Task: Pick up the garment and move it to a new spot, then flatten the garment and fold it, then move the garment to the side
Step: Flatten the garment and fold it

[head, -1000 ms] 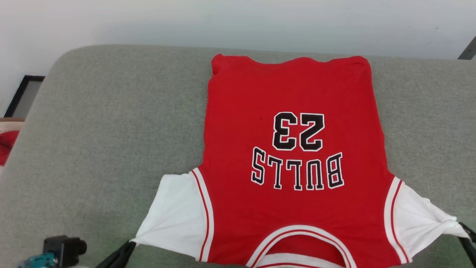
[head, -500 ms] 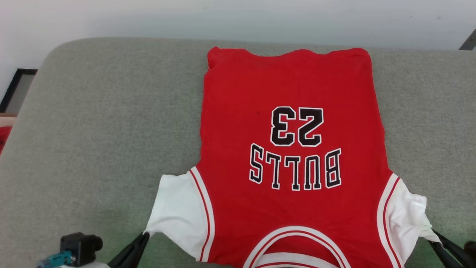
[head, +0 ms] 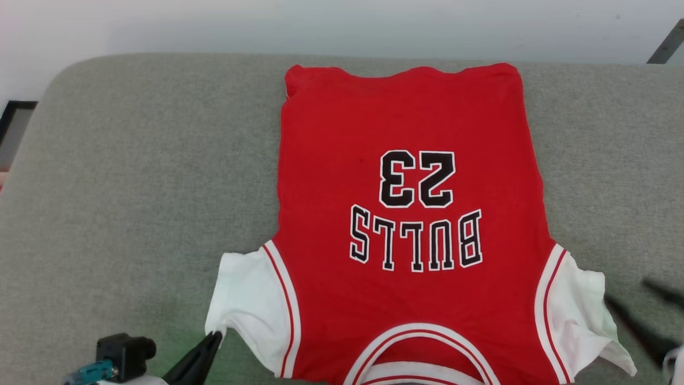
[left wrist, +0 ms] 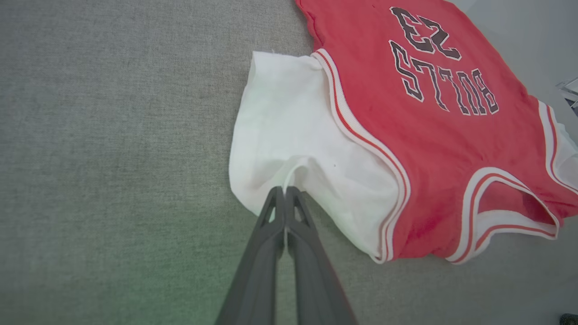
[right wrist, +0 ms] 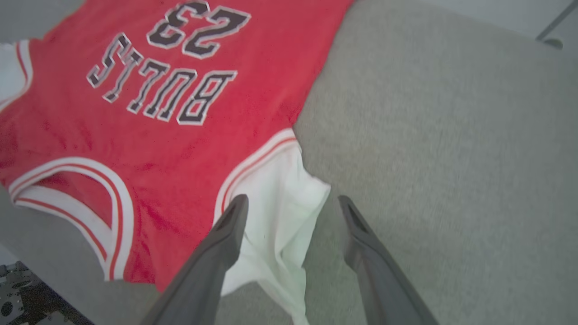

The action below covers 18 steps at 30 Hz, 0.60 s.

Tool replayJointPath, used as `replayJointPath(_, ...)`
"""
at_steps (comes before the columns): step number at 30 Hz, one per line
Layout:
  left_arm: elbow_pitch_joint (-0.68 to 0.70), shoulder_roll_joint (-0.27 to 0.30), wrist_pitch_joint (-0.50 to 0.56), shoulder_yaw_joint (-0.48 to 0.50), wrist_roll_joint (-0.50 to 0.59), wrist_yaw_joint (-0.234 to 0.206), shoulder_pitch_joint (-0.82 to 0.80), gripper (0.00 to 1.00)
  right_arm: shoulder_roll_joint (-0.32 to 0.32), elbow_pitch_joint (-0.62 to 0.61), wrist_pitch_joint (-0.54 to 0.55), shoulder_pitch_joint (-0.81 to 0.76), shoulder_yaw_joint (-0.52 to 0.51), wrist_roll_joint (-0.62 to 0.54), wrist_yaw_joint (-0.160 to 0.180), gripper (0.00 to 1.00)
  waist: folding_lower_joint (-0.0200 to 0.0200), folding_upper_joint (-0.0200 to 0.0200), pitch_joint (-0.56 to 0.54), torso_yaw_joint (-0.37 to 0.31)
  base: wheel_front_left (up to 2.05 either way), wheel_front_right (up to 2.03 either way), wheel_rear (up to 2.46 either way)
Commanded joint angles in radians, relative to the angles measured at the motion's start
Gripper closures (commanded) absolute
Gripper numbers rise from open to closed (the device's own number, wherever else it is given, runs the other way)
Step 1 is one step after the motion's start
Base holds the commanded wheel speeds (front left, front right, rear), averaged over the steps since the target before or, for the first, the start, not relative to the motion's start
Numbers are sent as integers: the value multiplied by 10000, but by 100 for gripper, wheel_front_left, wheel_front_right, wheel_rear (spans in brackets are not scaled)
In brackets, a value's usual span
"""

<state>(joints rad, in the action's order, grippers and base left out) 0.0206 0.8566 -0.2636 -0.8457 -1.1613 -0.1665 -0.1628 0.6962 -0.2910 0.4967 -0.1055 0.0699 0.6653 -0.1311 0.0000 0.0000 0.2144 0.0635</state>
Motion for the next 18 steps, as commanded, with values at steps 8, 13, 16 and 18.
replayJointPath(8, -182, -401, 65, -118, 345, 159, -376, 100, -222, 743, 941, 3413, -381, -231, 9, 0, 0, 0, 311, 519, 0, 0, 0)
replayJointPath(13, -406, -856, 313, -389, 725, 462, -1017, 100, -650, 3027, 1697, 6058, -53, -435, 7, 0, 0, 0, 678, 1257, 0, 0, 0)
replayJointPath(16, -630, -1238, 494, -602, 953, 732, -1493, 100, -746, 4480, 2236, 7402, 137, -696, 7, 0, 0, 0, 974, 1800, 0, 0, 0)
replayJointPath(18, -817, -1536, 581, -720, 1080, 934, -1845, 100, -780, 5368, 2568, 8219, 233, -950, 7, 0, 0, 0, 1185, 2166, 0, 0, 0)
